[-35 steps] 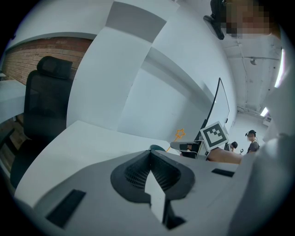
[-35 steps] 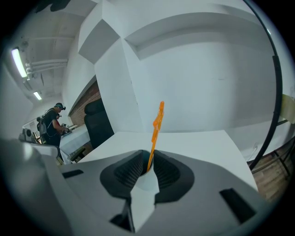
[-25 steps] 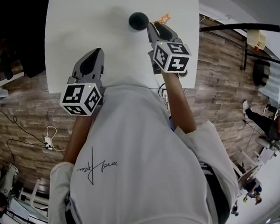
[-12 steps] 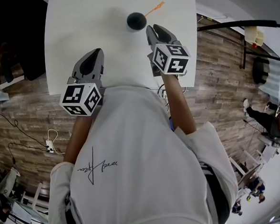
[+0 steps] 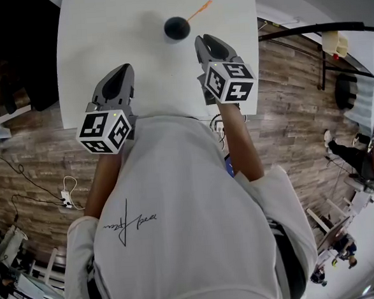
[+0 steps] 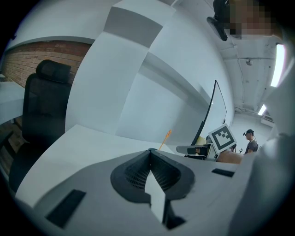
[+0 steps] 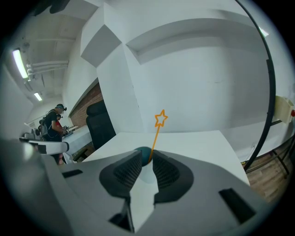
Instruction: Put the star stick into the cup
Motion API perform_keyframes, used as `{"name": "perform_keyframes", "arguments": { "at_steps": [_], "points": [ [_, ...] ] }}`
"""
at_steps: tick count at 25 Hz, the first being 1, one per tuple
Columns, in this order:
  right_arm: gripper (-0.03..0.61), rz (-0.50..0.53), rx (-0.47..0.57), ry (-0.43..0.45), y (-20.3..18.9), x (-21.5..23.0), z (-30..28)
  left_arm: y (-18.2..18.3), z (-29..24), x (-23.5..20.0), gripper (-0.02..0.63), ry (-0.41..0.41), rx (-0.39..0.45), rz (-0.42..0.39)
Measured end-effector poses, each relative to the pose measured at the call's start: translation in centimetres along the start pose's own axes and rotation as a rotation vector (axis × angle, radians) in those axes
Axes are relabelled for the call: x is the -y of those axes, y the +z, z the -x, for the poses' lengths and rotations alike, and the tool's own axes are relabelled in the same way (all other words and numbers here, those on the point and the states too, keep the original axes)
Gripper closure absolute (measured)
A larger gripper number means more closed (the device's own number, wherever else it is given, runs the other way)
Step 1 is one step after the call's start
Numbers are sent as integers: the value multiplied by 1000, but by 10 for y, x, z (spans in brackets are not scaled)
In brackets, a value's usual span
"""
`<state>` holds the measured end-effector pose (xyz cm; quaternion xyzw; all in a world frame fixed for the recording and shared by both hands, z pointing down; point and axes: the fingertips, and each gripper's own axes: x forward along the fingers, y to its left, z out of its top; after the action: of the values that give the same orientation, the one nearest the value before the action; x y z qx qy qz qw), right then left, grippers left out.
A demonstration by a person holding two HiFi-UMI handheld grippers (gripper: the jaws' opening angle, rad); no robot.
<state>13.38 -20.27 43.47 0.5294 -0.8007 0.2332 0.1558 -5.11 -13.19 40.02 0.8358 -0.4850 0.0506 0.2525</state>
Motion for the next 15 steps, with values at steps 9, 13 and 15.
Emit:
{"name": "perform_keyframes", "arguments": {
  "at_steps": [9,13,15],
  "points": [
    [511,21,6,40,6,-9,20,3,-2,7,606,-20,-4,-4],
    [515,28,26,63,17,-14,30,9,-2,4,606,-24,-2,-6],
    [520,36,33,74,22,-17,36,10,-3,3,606,-26,-2,-8]
  ]
}}
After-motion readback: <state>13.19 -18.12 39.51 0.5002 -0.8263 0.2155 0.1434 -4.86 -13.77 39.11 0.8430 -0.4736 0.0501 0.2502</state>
